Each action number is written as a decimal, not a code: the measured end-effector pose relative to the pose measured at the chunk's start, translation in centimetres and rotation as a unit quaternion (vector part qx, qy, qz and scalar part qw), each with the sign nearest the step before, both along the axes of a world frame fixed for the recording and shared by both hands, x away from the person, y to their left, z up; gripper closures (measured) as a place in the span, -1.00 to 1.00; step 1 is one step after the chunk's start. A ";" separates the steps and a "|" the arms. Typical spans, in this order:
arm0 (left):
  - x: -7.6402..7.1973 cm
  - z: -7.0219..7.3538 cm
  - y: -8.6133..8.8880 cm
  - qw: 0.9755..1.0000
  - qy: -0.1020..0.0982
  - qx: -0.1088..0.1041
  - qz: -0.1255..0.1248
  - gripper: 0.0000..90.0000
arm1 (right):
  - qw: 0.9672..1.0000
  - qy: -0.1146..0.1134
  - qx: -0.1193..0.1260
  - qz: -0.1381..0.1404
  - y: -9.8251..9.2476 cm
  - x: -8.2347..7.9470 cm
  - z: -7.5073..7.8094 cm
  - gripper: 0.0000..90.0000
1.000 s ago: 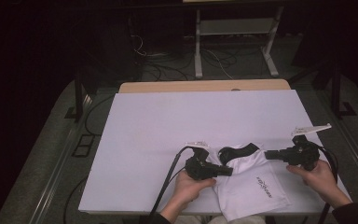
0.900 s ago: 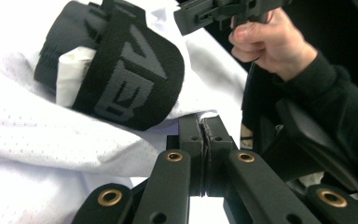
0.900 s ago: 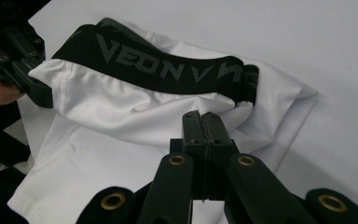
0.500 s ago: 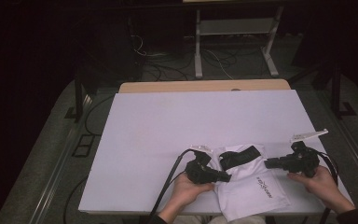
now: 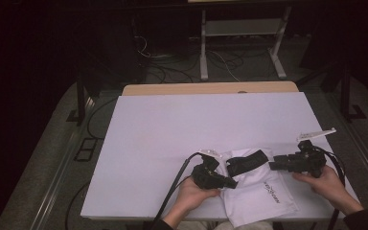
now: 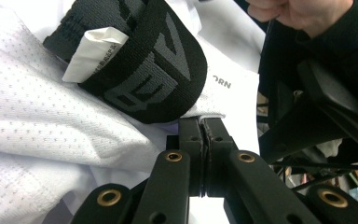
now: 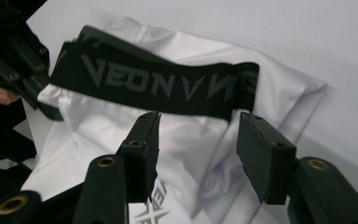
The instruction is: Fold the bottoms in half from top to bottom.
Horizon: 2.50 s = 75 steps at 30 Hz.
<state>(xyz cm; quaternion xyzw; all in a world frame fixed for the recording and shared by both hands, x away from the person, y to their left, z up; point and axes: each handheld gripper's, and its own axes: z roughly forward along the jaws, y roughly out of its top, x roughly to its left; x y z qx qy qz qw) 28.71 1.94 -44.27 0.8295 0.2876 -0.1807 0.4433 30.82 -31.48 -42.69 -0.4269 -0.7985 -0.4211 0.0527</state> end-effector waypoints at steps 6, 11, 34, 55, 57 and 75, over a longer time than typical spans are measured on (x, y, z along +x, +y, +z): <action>0.0 0.0 -0.2 1.000 -0.002 0.010 -0.012 0.95 | 1.000 0.000 -0.011 0.000 0.8 1.3 -0.2 0.02; 0.0 -0.1 -0.3 1.000 0.000 0.017 -0.019 0.95 | 1.000 0.015 -0.008 0.005 1.3 2.5 -0.5 -0.09; 0.2 -0.3 -0.3 0.999 0.001 0.023 -0.027 0.94 | 0.999 0.038 -0.007 0.031 2.5 5.1 -1.4 0.51; 0.2 -0.2 -0.4 0.999 -0.005 0.036 -0.027 0.82 | 0.999 0.007 0.022 0.043 1.6 3.5 0.2 0.81; 0.2 -0.1 -0.3 0.999 -0.008 0.037 -0.025 0.78 | 0.999 0.005 0.024 0.044 1.6 3.3 0.4 0.81; 0.8 2.0 1.5 0.999 -0.039 0.008 0.030 -0.04 | 0.998 0.000 0.050 0.044 0.3 2.2 0.7 0.80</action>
